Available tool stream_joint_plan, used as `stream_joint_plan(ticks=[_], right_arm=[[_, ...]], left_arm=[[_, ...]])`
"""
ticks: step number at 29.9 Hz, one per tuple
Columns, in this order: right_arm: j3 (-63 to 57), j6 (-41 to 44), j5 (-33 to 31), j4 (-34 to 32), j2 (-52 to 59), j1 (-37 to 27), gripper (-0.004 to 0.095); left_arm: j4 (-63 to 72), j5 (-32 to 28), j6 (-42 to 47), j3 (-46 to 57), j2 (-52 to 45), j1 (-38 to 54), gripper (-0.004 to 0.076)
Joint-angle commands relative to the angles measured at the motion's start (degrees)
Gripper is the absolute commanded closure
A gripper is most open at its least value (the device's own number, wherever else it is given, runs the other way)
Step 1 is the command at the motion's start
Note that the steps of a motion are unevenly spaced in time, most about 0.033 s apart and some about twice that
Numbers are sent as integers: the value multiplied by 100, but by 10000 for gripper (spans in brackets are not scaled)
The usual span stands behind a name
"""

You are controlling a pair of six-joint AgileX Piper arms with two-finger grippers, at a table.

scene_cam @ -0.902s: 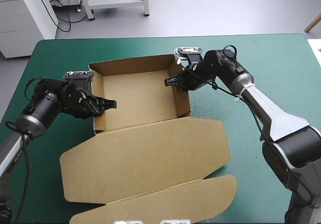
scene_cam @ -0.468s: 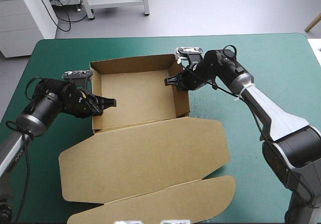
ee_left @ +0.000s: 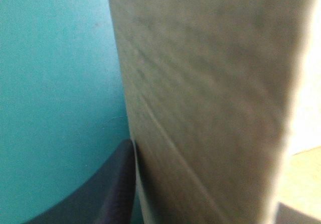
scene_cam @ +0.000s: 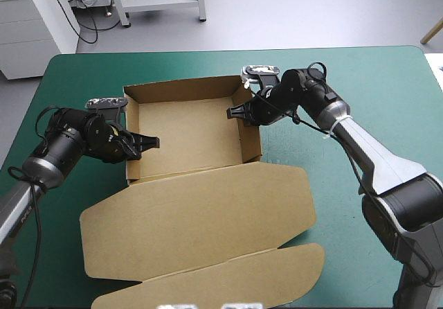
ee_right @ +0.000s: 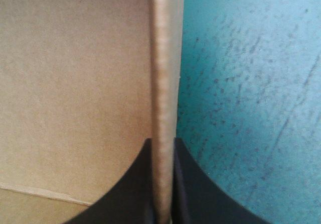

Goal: Fold the box

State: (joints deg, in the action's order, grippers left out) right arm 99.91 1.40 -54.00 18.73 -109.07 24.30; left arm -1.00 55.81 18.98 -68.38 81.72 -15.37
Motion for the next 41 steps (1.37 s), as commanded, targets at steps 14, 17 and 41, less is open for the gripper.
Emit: stream_joint_plan(ticks=[14, 17, 41], right_arm=[[183, 67, -32, 120, 359, 33, 926], [183, 96, -32, 110, 359, 33, 925], [183, 367, -115, -278, 359, 33, 926]], left_arm=[[100, 223, -274, -571, -157, -53, 303], [337, 264, -467, -719, -157, -53, 303], [482, 467, -638, -866, -257, -53, 304]])
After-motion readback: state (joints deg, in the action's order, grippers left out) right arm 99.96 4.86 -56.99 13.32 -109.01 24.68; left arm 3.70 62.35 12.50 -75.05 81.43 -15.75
